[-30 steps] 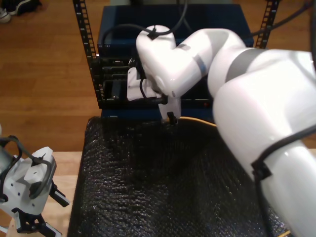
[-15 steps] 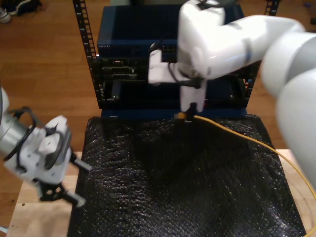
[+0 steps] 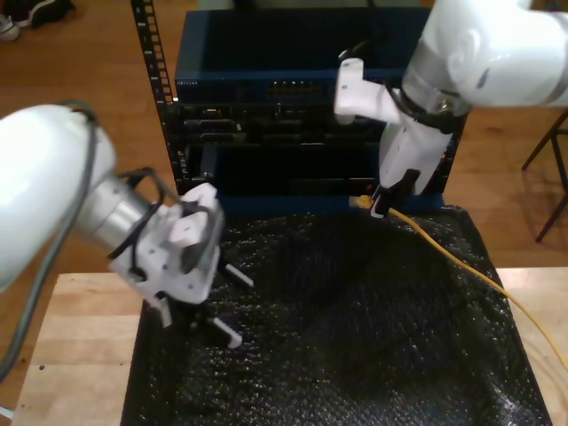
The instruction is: Grab the cable and plug it in
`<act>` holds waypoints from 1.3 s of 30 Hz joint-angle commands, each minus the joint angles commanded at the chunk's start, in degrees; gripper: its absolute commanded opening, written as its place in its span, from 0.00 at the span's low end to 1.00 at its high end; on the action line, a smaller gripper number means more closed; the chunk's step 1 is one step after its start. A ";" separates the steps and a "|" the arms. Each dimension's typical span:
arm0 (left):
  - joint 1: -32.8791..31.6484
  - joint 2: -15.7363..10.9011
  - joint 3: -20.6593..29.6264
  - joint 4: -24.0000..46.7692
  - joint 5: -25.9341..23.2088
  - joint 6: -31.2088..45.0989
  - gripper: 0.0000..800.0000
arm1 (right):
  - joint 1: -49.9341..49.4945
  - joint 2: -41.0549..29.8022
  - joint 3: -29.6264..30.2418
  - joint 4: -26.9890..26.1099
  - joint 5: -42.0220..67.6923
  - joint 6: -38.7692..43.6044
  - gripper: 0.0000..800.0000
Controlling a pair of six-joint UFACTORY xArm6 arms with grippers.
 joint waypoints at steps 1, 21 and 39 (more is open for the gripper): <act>-0.44 0.44 -0.35 -1.14 -0.26 0.18 1.00 | 0.00 -0.35 0.00 0.44 0.09 -0.09 0.01; -3.34 4.84 -7.91 -12.22 -0.26 0.79 0.99 | 0.09 -5.71 2.73 10.11 4.40 -3.08 0.01; -3.25 4.75 -8.00 -18.11 2.11 2.55 0.86 | 0.35 -5.80 3.34 11.87 4.57 -3.16 0.01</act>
